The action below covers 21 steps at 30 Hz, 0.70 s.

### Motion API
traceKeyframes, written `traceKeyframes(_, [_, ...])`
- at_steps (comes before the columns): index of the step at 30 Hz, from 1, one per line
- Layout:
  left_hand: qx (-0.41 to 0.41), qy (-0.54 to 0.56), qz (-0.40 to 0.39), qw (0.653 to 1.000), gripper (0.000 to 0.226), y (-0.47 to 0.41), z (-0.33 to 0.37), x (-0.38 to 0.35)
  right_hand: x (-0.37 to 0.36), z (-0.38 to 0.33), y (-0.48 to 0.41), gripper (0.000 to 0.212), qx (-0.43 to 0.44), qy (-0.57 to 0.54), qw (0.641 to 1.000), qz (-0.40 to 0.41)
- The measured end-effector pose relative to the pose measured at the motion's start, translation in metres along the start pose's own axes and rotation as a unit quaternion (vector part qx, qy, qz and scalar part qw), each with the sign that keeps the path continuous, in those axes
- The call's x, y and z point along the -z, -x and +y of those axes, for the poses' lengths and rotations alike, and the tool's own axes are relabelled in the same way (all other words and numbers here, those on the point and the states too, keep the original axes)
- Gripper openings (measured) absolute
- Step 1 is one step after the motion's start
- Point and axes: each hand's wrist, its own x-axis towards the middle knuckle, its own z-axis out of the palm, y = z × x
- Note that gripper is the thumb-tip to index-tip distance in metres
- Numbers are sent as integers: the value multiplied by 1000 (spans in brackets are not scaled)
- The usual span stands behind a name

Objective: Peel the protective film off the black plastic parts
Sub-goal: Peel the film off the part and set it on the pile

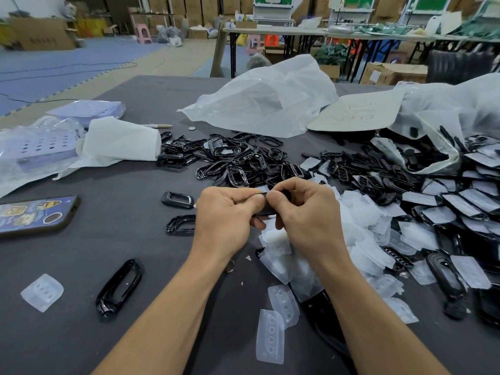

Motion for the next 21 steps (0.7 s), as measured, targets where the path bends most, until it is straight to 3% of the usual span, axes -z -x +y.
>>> traceKeyframes(4, [5, -17, 12, 1000, 31, -2, -3, 2, 1, 3, -3, 28, -23, -23, 999, -11])
traceKeyframes(8, [2, -19, 19, 1000, 41, -1, -2, 2, 3, 3, -3, 33, -45, -72, 996, -30])
traceKeyframes(11, [-4, -11, 11, 1000, 41, -1, -1, 2, 3, 2, -2, 22, -26, -48, 998, -35])
traceKeyframes(15, [-8, -12, 4, 1000, 43, -2, 0, 2, 2, 3, -4, 30, -31, -51, 997, -40])
traceKeyframes(21, [24, -20, -4, 1000, 29, -3, -4, 3, 2, 6, -5, 39, -53, -79, 995, -34])
